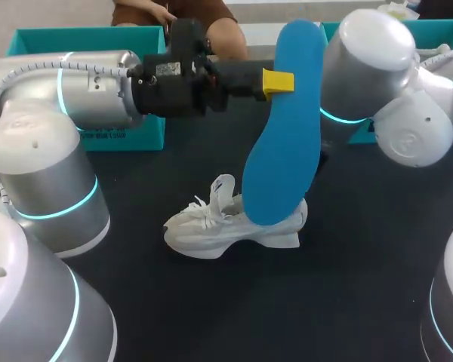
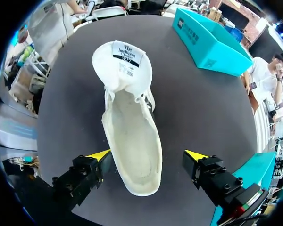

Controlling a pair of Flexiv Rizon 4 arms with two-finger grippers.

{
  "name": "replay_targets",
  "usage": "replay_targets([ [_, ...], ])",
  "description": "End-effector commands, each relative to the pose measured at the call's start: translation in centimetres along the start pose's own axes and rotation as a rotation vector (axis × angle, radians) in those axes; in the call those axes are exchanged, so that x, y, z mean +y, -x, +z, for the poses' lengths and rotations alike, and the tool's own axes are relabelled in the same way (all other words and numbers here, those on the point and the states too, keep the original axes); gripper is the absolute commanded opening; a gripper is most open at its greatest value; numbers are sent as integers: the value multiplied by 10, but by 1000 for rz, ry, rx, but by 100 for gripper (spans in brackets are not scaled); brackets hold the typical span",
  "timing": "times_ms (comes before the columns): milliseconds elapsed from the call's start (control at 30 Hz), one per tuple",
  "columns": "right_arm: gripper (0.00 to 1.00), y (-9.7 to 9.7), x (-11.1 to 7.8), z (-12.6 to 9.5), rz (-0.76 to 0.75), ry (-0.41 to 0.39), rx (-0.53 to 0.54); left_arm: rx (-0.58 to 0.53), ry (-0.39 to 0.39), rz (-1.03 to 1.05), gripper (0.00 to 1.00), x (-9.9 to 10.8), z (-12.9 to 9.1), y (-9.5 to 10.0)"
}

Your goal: Take the shoe out of the shoebox, open the shoe tongue, remove and reinsert the insole, then place the shoe into the shoebox

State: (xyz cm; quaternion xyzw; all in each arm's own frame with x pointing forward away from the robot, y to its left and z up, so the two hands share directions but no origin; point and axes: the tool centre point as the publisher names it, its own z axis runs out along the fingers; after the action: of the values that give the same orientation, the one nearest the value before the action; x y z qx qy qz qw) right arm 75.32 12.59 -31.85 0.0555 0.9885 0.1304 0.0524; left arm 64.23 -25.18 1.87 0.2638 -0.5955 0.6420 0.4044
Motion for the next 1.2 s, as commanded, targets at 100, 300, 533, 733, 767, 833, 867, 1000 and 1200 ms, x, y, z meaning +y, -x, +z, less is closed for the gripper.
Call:
replay_targets([
  [100, 100, 19, 22, 32, -11, -13, 17, -3, 0, 0, 0, 2, 0, 0],
  [300, 100, 24, 28, 55, -3, -27, 25, -3, 0, 0, 0, 2, 0, 0],
  [533, 67, 18, 20, 73, 14, -27, 54, -3, 0, 0, 0, 2, 0, 0],
  [733, 47, 14, 14, 80, 16, -48, 93, -3, 0, 0, 0, 2, 0, 0],
  [767, 45, 14, 13, 80, 16, -57, 101, -3, 0, 0, 0, 2, 0, 0],
  [833, 41, 13, 11, 83, 19, -59, 111, -3, 0, 0, 0, 2, 0, 0],
  [867, 38, 12, 10, 84, 23, -67, 120, -3, 0, 0, 0, 2, 0, 0],
  [1000, 0, 9, 8, 86, 24, -81, 137, -3, 0, 0, 0, 2, 0, 0],
  [1200, 0, 3, 4, 77, 89, -85, 167, -3, 0, 0, 0, 2, 0, 0],
])
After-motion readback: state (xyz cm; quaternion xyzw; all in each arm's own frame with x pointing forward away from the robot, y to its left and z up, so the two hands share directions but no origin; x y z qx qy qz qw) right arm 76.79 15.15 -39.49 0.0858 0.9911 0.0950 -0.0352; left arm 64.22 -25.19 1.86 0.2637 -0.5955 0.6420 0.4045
